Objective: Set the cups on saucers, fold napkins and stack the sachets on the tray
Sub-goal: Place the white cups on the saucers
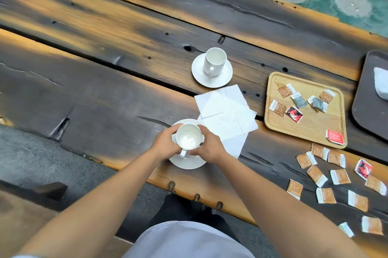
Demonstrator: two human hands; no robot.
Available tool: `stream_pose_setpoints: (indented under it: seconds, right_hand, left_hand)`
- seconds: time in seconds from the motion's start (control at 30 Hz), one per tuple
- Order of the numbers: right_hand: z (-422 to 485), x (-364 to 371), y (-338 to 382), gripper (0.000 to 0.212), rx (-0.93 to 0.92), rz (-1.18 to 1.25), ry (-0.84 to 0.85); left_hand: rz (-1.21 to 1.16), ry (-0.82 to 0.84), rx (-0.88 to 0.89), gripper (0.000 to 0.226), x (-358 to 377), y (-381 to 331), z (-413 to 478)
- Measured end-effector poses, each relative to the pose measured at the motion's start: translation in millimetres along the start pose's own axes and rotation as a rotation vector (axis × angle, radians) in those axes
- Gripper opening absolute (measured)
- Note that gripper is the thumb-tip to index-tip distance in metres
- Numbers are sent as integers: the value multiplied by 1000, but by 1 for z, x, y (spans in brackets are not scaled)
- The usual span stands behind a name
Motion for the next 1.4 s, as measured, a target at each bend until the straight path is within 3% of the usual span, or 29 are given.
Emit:
stream_pose_setpoints:
  seconds: [0.53, 1.03, 1.4]
  right_hand:
    - [4, 0, -7, 73, 31, -50, -2]
    - [-6, 2, -4, 98, 135, -106, 25]
    - [-12, 2, -4, 81, 132, -80, -3]
  left_hand:
    - [10, 34, -45, 77, 10, 10, 8]
    - [86, 198, -57, 61, -4, -3, 16]
    - [156, 250, 34, 65, -3, -7, 25]
Point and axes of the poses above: each hand's wrist, its own z-axis towards the middle knuckle, its own x-axis out of the palm, y = z × x, the point moved 6 cm from there along z, towards the middle knuckle, and after that the axes turned 14 degrees about z, right-handed, at the moved point
